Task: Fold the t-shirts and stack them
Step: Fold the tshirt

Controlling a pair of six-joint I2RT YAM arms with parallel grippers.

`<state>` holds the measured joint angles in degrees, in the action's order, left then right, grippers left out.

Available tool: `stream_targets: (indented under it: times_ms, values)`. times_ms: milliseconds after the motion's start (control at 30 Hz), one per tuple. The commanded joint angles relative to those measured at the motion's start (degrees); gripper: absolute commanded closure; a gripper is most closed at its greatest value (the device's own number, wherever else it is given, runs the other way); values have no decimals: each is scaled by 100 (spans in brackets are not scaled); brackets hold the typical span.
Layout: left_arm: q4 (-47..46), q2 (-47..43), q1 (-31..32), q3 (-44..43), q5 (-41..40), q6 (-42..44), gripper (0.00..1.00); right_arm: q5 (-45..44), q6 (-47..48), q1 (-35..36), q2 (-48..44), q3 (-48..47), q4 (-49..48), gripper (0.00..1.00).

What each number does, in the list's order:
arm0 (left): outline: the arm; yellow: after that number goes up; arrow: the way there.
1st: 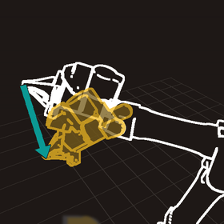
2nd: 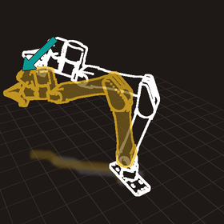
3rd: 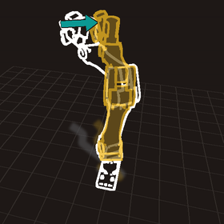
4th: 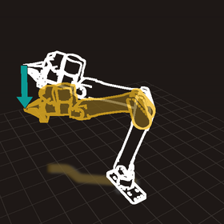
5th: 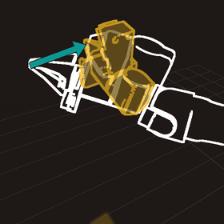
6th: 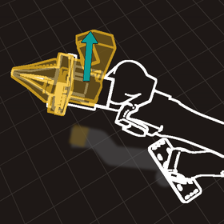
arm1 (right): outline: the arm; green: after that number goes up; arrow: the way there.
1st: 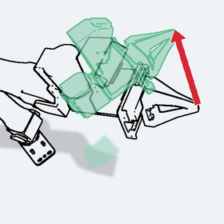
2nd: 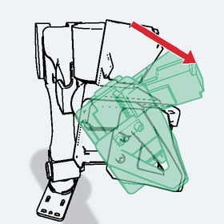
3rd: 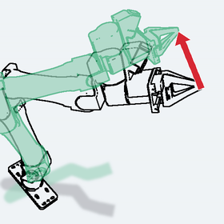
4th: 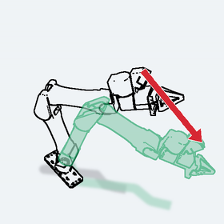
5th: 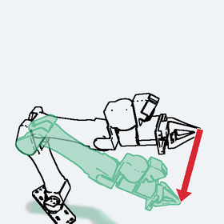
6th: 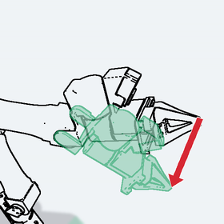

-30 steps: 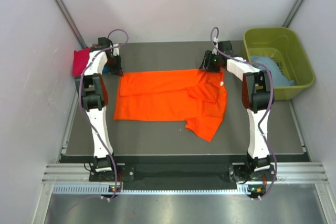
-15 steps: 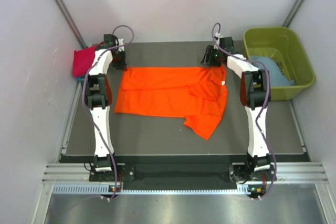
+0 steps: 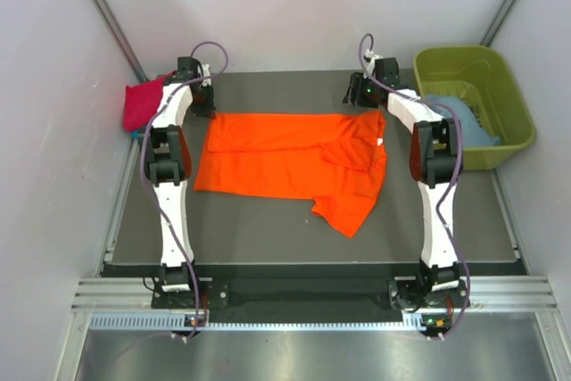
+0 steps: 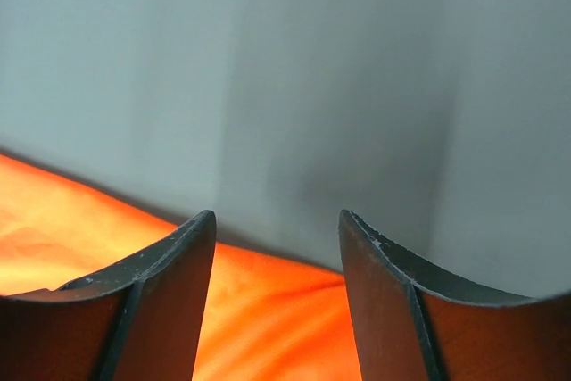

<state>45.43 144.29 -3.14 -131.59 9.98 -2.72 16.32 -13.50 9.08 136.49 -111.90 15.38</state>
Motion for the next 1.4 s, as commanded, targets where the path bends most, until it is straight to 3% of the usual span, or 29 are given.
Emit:
stream_targets:
  times_ms: [0, 433, 600, 1033, 1133, 1233, 1333, 1367]
  values:
    - [-210, -419, -20, 28, -31, -44, 100, -198, 330, -73, -974, -96, -202, 42]
    - [-175, -612, -29, 204, 74, -71, 100, -454, 726, -600, -2249, 1345, 528, 45]
    - [-149, -709, -29, 336, 57, -62, 100, -68, 542, -644, -2083, 1750, 572, 49]
    - [-122, -788, -20, 555, -48, -27, 100, 12, 383, -636, -1397, 1592, 545, 53]
    - [-122, -806, -12, 590, -84, 0, 100, -14, 427, -636, -1239, 1513, 502, 59]
    - [-113, -797, -20, 608, -136, 17, 100, 3, 497, -644, -1081, 1390, 405, 71]
    - [-122, -779, -20, 608, -215, 35, 100, 56, 532, -644, -957, 1223, 335, 98]
    - [-131, -762, -20, 608, -242, 35, 100, 47, 532, -644, -940, 1171, 326, 100]
